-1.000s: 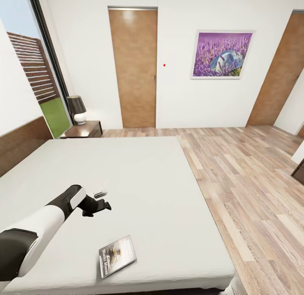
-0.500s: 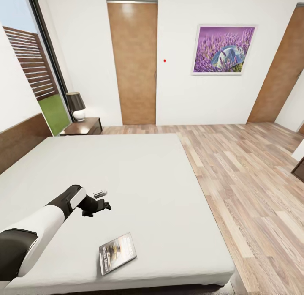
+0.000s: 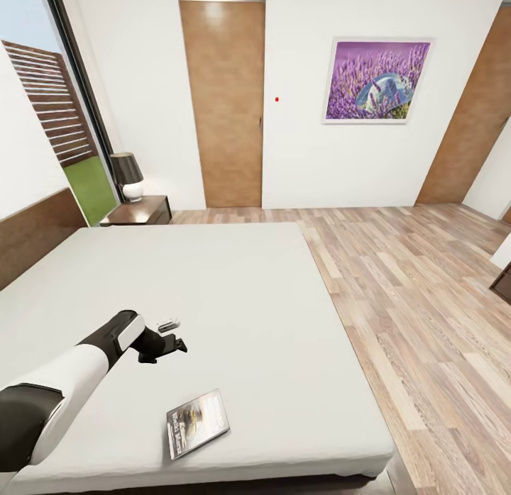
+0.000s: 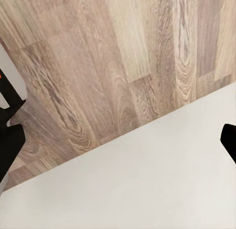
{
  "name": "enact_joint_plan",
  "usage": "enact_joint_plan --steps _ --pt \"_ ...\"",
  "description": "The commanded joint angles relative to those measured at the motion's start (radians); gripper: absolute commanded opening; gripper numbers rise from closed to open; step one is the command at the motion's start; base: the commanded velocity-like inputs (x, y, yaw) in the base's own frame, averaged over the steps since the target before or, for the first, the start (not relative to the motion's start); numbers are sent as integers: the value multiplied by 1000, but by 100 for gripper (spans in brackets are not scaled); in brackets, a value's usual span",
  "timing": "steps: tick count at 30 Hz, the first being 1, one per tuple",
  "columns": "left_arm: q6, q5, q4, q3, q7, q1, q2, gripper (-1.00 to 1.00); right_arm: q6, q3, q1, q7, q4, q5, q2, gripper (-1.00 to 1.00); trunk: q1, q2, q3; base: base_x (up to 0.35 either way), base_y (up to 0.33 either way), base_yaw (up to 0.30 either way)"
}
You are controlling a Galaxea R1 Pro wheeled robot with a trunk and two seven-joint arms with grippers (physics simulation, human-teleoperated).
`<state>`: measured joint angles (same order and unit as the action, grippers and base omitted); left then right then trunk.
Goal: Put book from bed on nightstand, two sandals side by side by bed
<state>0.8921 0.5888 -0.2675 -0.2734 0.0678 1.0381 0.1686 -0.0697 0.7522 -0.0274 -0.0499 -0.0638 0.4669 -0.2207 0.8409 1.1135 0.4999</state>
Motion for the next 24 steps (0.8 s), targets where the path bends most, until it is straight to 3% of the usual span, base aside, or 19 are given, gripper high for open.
enact_joint_plan --steps 1,24 --pt "3 -5 -1 -4 7 0 1 100 -5 7 0 0 -3 11 1 100 0 1 1 0 0 0" --pt "-2 -5 -2 -5 7 0 2 100 -5 6 0 0 32 15 -1 100 0 1 11 0 0 0"
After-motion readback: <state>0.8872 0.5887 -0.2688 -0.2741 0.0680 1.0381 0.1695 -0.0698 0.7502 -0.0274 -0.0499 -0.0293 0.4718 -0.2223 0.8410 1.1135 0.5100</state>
